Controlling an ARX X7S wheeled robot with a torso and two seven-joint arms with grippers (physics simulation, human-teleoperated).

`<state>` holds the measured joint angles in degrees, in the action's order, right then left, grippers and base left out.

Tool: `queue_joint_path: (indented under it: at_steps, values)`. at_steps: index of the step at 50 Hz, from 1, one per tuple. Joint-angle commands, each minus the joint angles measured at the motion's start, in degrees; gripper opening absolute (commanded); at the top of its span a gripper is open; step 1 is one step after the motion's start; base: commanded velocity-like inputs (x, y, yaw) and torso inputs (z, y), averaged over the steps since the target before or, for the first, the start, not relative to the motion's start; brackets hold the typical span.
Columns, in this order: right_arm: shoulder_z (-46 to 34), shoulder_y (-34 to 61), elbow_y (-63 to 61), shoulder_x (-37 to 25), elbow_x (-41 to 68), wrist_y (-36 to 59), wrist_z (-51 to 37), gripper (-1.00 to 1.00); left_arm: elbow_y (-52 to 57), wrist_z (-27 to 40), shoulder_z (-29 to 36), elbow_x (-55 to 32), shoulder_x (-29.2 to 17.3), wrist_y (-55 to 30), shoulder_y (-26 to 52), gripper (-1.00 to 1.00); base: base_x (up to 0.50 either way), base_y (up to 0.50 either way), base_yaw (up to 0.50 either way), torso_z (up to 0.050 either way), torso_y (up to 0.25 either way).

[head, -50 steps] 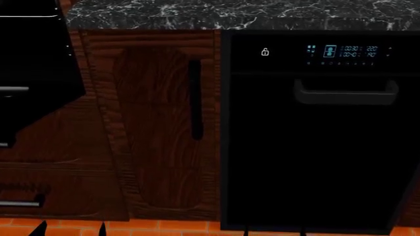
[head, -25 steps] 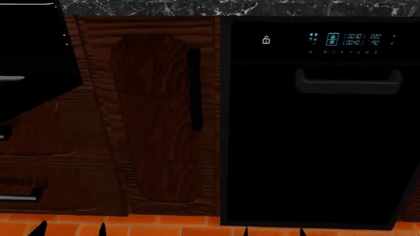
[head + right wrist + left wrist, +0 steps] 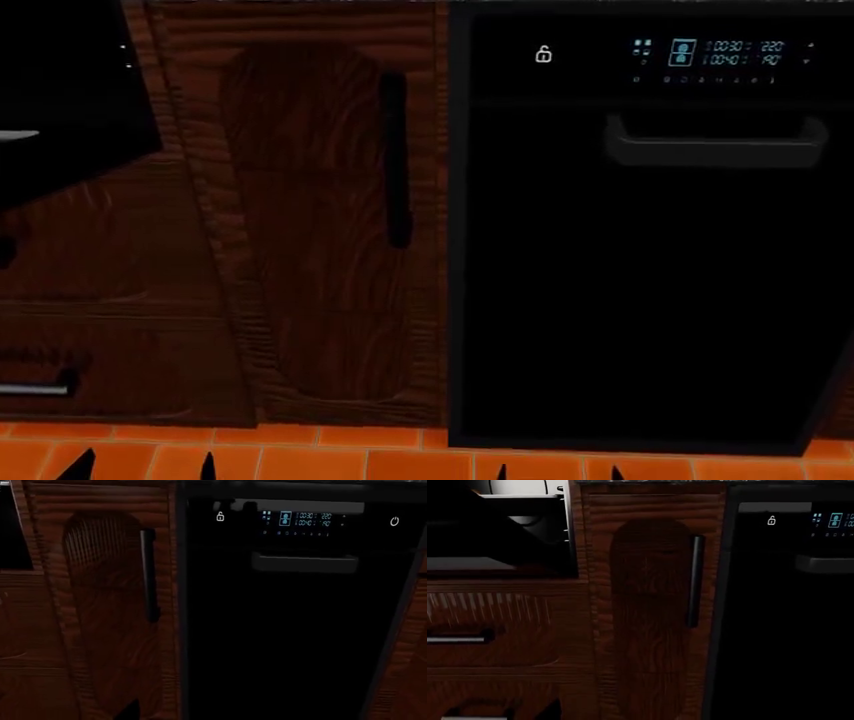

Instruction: Close the oven door

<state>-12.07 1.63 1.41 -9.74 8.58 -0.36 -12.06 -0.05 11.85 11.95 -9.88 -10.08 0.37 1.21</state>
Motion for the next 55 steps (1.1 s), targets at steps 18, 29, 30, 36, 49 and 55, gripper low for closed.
queue_joint_path:
  at_steps: [18, 29, 30, 36, 49, 55]
  values:
    - [-0.96, 0.39, 0.25, -0.65, 0.02, 0.42, -1.49, 1.00, -0.06, 0.95, 0.81, -0.67, -0.66, -0.02, 0.21, 1.00, 0.00, 0.00, 0.00, -0.048, -0.013]
    - [-1.28, 0.45, 0.28, -0.90, 0.28, 0.36, -1.79, 1.00, -0.09, 1.24, 1.12, -0.92, -0.91, 0.06, 0.27, 1.00, 0.00, 0.00, 0.00, -0.048, -0.002]
    - [-1.31, 0.46, 0.28, -0.92, 0.31, 0.35, -1.81, 1.00, -0.09, 1.26, 1.15, -0.94, -0.93, 0.07, 0.28, 1.00, 0.00, 0.00, 0.00, -0.048, -0.004]
    - [-1.48, 0.49, 0.29, -1.06, 0.45, 0.31, -1.97, 1.00, -0.10, 1.41, 1.31, -1.07, -1.06, 0.11, 0.31, 1.00, 0.00, 0.00, 0.00, -0.047, -0.002]
    - [-1.65, 0.75, 0.25, -1.27, 1.15, 0.65, -2.26, 1.00, -0.09, 1.91, 1.72, -1.24, -1.29, -0.27, 0.53, 1.00, 0.00, 0.00, 0.00, -0.047, -0.002]
    - [-0.64, 3.37, 1.66, -0.94, 8.41, 7.57, 1.46, 1.00, -2.61, 3.04, 1.28, -3.04, -0.95, -7.53, 3.77, 1.00, 0.00, 0.00, 0.00, 0.000, 0.000]
